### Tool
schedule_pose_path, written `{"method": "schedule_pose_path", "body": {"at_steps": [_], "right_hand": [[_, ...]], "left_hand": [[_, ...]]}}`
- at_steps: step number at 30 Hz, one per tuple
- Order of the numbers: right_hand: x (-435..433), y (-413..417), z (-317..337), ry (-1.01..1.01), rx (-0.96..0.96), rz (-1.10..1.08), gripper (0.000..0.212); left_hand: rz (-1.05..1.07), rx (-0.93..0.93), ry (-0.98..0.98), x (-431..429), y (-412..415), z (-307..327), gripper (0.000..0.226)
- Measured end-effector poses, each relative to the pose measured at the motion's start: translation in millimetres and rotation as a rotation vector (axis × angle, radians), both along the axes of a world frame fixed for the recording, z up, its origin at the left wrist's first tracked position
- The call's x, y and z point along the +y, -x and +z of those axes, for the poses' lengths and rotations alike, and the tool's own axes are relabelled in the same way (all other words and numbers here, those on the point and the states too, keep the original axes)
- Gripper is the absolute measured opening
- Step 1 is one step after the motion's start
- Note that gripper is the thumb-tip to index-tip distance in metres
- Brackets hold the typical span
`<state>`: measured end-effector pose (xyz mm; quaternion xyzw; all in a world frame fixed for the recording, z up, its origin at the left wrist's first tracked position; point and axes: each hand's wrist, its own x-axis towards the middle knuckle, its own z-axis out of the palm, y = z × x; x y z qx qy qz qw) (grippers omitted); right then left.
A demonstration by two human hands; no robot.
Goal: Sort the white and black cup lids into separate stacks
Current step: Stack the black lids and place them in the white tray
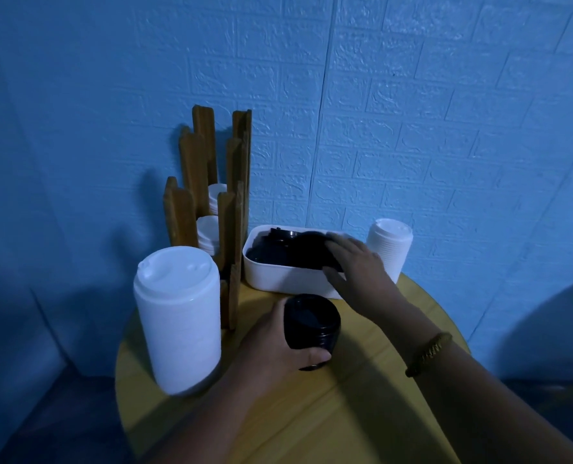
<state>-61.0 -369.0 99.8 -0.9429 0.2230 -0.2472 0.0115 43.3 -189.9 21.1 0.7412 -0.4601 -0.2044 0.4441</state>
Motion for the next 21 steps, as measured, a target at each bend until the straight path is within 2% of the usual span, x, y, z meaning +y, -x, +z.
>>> {"method": "schedule_pose_path", "body": {"at_steps": [2,4,7,10,13,15,18,19,21], "right_hand": [[13.3,23.9,-6.6,0.171,-0.141,0.006,0.052],[22.8,50.7,-21.5,0.284,-0.132,-0.024,0.056],[21.6,84.2,-48.3,0.283,0.032,-0.071,0.061],[17.5,103.4,-66.0,0.275,0.228,-0.054,0.051],[19.8,110.6,-71.5,0.279,0.307,0.000,0.042],[21.0,110.6,-67.6,0.203,0.270,0.008,0.025],[19.1,99.7,-58.3,-0.084,0.121,-0.096,0.012],[17.4,93.1,-56.6,-0.165,0.088,-0.147,0.014],[15.1,77.2,-55.9,-0.314,0.100,-0.171,0.047]], "left_hand": [[0.001,0.000,0.023,0.7,-0.4,-1.0,0.103],[0.000,0.013,0.054,0.9,-1.7,-2.1,0.099],[-0.012,0.044,0.081,1.5,-2.0,-2.7,0.097],[-0.029,0.071,0.099,2.5,-1.4,-2.0,0.093],[-0.028,0.077,0.106,3.6,-0.7,-0.7,0.091],[-0.022,0.065,0.104,3.6,-0.6,-0.1,0.090],[-0.010,0.062,0.105,2.9,-0.7,0.0,0.091],[-0.008,0.061,0.104,2.6,-0.8,-0.2,0.092],[-0.008,0.055,0.104,2.4,-1.1,-1.1,0.095]]}}
